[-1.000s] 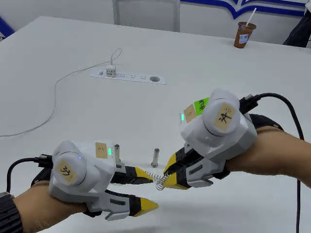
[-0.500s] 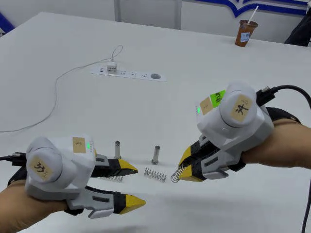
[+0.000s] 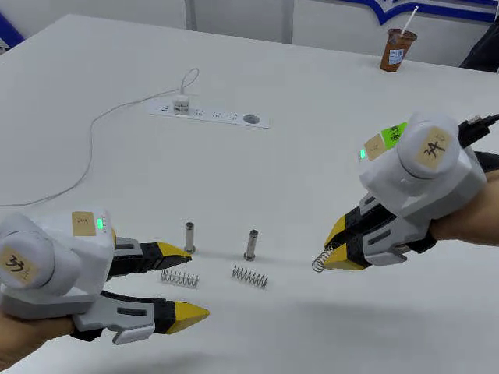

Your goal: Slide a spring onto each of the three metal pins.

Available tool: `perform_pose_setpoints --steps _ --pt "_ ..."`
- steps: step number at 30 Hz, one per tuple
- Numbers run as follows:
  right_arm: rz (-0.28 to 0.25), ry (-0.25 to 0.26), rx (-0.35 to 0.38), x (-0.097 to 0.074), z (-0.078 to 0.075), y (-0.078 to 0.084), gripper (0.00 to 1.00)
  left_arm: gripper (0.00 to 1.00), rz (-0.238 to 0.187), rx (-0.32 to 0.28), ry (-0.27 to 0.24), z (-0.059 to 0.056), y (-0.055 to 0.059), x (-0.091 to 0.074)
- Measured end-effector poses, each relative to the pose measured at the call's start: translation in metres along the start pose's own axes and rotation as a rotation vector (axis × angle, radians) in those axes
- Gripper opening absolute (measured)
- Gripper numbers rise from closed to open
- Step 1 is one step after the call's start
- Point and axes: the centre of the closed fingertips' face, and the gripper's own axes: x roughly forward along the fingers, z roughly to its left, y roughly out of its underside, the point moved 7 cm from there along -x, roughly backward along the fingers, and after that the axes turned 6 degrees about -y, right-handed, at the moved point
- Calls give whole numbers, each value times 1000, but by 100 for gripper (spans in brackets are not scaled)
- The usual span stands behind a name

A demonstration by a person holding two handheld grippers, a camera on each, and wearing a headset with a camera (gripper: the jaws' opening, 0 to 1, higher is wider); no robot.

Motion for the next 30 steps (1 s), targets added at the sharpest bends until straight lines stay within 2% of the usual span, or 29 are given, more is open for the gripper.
perform_pose_setpoints --steps 16,21,27,30 --pt "35 66 51 -25 -25 17 12 54 -8 -55 -86 9 10 -15" --pt "58 82 60 -23 -35 22 12 57 -5 -66 -96 9 12 -16" --pt "97 77 63 -13 -45 27 12 59 -2 -70 -99 8 12 -16" --pt "95 61 70 -9 -48 27 12 60 -1 -72 -103 8 13 -17"
